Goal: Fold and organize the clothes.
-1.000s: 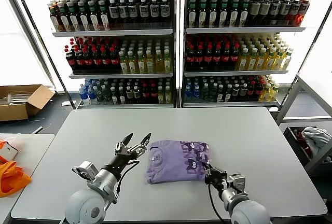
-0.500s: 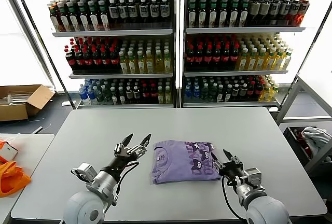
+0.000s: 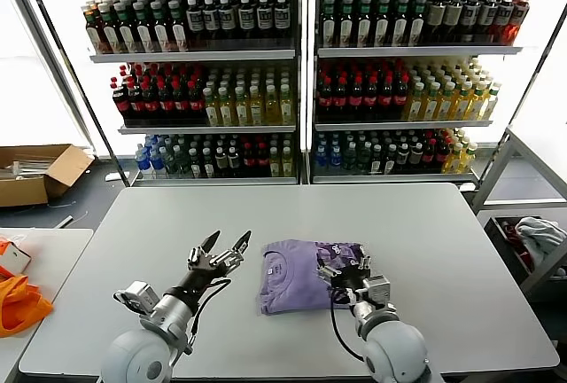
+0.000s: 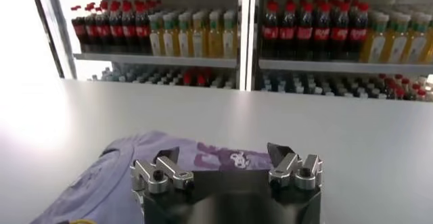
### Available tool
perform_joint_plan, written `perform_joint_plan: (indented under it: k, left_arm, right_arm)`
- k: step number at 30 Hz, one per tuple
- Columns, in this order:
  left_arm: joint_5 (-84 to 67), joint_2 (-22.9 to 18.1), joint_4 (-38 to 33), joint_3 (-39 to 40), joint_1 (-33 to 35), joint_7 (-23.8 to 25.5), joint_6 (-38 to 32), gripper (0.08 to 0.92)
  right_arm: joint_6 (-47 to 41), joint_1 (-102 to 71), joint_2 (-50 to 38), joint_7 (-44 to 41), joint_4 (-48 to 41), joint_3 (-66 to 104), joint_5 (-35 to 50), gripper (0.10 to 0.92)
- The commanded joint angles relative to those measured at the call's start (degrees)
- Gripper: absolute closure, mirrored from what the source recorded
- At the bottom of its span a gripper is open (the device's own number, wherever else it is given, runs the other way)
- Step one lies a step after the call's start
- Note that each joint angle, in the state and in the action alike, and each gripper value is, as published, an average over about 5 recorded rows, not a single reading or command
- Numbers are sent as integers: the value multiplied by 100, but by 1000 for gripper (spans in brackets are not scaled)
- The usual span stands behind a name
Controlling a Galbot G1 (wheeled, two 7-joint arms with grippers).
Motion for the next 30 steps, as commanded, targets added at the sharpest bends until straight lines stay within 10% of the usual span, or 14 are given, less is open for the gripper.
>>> perform_joint_plan:
  k: [1,17,30]
  left_arm:
    - [8,-77,106,-14,55,25,-4,177]
    - [41,-154,151,54,-52,26,7,177]
    - [58,-189,-17,-39,45,23,-14,177]
  right_arm:
    - [-260,43,323,930,-698,-568,-328,203]
    - [650,332,355,253,157,-627,-186,203]
    - [279,676,1046,310,-1880,-1057,-826,203]
